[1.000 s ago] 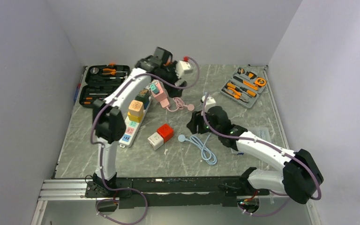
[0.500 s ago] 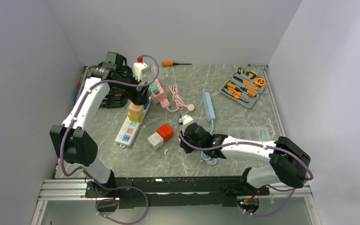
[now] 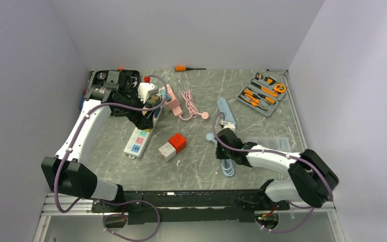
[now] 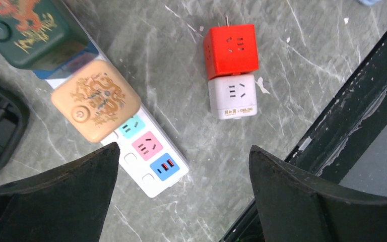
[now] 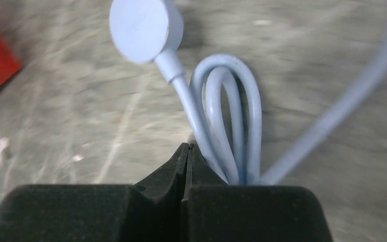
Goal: Pull the plug off the socket
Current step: Move the socket to the center of the board.
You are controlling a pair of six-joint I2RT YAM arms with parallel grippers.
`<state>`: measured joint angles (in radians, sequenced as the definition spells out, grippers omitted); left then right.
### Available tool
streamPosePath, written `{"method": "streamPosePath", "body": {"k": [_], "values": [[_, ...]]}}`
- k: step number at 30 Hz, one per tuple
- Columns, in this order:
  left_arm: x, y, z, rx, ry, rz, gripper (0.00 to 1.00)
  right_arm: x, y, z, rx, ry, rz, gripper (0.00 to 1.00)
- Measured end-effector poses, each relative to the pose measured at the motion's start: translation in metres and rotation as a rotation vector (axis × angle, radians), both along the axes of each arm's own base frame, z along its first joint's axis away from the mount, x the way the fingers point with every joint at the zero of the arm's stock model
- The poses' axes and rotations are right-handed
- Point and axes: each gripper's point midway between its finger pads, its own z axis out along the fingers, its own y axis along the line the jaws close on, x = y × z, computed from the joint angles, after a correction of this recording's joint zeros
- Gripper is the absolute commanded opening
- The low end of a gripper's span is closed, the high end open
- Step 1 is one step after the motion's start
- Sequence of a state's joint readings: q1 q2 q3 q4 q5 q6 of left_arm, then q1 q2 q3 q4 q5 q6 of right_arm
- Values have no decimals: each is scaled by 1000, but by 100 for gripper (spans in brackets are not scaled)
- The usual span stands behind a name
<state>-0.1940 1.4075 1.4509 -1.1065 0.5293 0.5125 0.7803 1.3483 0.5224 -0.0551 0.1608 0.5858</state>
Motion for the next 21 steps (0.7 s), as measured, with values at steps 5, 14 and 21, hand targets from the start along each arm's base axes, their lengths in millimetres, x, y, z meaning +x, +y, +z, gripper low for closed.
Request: {"method": "streamPosePath", "body": {"k": [5, 14, 21], "values": [[-10, 4, -19, 22, 47, -12, 99, 7, -51, 8, -27, 10, -215, 7], [-13, 4, -25, 31, 49, -42, 99, 23, -38, 74, 69, -120, -138, 24], [-22, 9, -27, 46, 21, -53, 99, 75, 42, 115, 110, -192, 96, 8]]}}
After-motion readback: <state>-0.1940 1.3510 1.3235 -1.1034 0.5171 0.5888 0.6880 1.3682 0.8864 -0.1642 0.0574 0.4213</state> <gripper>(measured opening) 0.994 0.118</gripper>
